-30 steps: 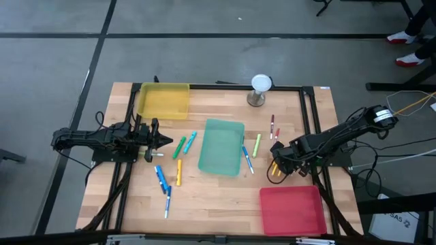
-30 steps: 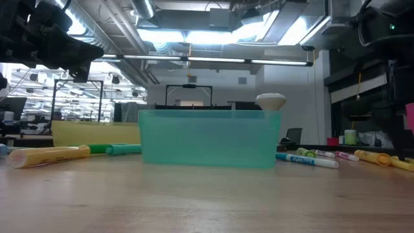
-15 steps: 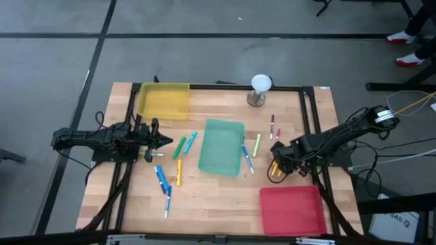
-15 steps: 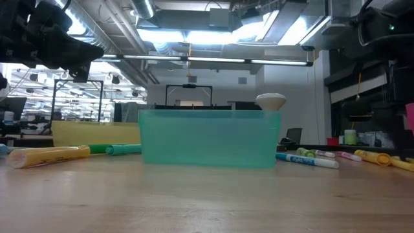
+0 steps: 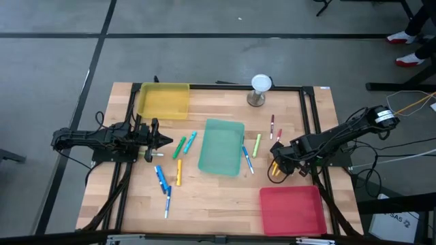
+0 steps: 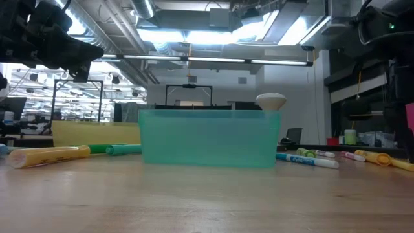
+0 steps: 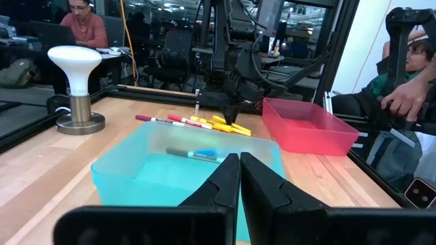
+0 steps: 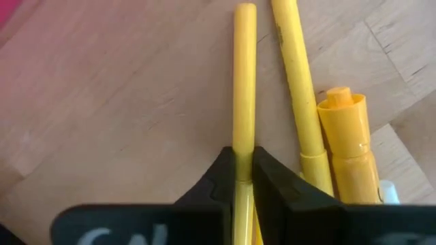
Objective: Pick & Place Markers
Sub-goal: Put the right yellow pen into the green bin
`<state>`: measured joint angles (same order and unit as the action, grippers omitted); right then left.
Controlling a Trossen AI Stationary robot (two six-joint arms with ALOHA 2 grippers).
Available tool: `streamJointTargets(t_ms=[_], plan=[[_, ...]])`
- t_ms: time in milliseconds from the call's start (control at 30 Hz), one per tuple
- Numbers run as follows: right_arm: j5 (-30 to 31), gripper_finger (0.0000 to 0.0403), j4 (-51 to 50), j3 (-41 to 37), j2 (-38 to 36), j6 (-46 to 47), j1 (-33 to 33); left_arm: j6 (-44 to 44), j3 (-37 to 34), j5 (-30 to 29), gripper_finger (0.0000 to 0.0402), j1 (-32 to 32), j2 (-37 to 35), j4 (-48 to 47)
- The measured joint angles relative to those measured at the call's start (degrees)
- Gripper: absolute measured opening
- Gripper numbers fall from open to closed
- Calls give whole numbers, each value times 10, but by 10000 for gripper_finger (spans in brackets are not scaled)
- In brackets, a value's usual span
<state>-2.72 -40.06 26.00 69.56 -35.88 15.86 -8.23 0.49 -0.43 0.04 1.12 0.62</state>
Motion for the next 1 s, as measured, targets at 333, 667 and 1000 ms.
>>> streamJointTargets(t_ms=[333, 667, 1000], plan=[[0, 28, -4, 0, 0, -2, 0, 0, 0, 0, 12, 0, 0, 0], [1, 28, -5, 0, 0, -2, 0, 0, 0, 0, 13, 0, 0, 0], [0, 28, -13, 7, 1, 3, 0, 0, 0, 0, 13, 0, 0, 0]])
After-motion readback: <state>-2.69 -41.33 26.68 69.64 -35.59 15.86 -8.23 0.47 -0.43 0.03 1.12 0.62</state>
